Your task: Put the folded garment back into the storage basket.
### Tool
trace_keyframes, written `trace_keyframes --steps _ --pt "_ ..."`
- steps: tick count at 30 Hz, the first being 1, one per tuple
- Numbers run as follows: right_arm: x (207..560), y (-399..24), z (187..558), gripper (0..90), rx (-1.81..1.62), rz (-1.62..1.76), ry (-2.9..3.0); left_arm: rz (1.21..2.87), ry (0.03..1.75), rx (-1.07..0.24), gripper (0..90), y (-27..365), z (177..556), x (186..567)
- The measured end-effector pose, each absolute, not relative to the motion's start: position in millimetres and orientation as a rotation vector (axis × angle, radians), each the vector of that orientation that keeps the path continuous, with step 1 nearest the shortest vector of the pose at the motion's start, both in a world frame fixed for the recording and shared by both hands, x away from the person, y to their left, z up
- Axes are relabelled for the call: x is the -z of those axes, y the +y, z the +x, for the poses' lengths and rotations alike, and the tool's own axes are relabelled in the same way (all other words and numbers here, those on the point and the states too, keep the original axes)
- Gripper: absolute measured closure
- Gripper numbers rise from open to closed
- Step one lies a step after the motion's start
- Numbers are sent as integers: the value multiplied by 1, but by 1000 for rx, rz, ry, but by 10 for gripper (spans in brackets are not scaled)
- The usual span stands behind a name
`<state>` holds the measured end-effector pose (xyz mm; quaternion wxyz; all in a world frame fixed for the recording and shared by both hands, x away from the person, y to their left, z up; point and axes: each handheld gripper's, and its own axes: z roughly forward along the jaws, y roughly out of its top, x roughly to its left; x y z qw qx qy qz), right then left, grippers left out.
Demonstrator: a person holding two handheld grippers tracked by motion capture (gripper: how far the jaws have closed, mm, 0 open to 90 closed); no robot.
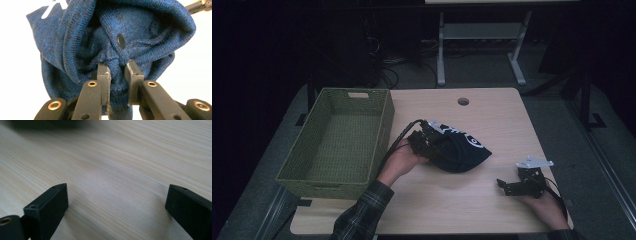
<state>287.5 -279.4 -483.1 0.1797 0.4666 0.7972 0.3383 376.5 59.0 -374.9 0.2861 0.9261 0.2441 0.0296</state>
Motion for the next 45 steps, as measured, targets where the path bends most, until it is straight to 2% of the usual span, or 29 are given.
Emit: trace_keyframes --steps 11,25,45 --pt "483 -279 287 42 -956 1319 2253 2471 639 -131 764 67 379 339" --pt "483 -279 287 42 -956 1320 2252 2467 671 -184 764 97 385 297" --pt "483 -279 287 42 -957 1322 2252 2433 782 -295 763 153 384 267"
